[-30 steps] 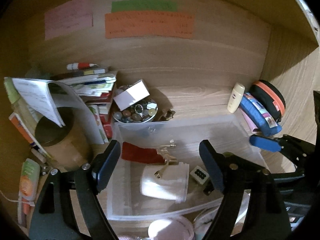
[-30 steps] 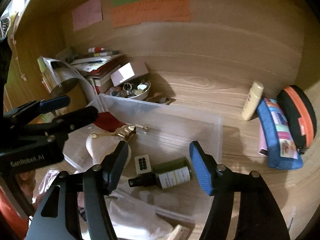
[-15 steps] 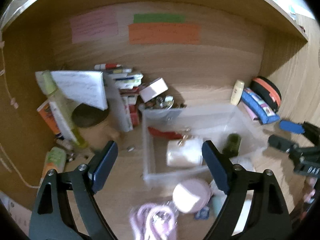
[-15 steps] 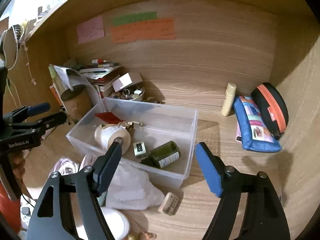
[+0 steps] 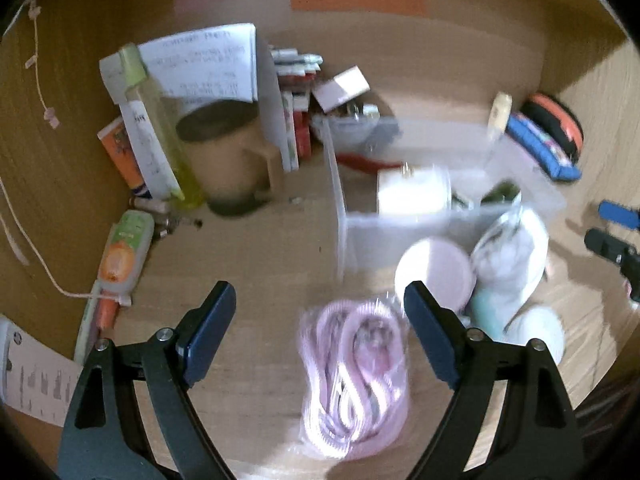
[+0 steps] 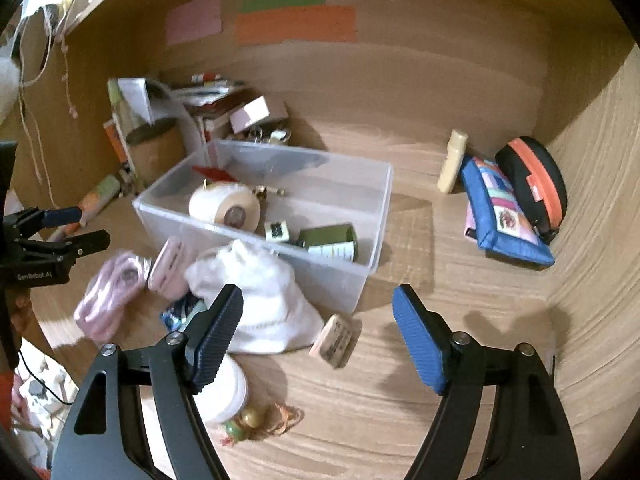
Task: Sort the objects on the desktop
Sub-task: 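Grasp the bagged pink rope with the left tool while the right tool grasps the white cloth bag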
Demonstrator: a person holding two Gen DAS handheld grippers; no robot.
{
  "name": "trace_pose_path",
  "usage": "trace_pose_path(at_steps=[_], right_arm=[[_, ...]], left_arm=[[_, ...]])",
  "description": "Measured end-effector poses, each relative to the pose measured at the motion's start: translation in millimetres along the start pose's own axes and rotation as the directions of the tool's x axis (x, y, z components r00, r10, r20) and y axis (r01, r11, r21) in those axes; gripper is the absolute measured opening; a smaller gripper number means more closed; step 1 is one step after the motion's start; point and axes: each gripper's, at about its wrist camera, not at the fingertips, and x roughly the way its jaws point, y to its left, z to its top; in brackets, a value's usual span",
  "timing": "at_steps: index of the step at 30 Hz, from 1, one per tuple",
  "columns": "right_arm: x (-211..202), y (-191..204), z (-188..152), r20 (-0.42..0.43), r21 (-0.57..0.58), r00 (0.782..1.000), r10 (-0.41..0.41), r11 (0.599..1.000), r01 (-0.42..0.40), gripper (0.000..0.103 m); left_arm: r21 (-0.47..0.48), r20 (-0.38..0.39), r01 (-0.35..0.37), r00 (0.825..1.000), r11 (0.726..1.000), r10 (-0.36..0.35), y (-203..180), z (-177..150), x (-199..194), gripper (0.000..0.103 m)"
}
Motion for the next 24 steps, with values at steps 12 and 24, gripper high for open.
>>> trace_pose_path(at_steps=[12,24], right_arm=[[35.8,16.2,-13.2,-0.096,-0.023,0.993,0.07,0.997,-0.072,0.075],[75.0,30.1,-10.2,-0.178,-0.061,0.98,0.092,0.993,-0.105,0.076]], left_arm=[[-0.007,-0.117,0.067,0.991,0.998,-0.068,-9.9,-30.8,18.1,0.086],[0.007,-0.183,0.054,0.982,0.998,-0.052,-15.6,-49.8,42.4,0.086]])
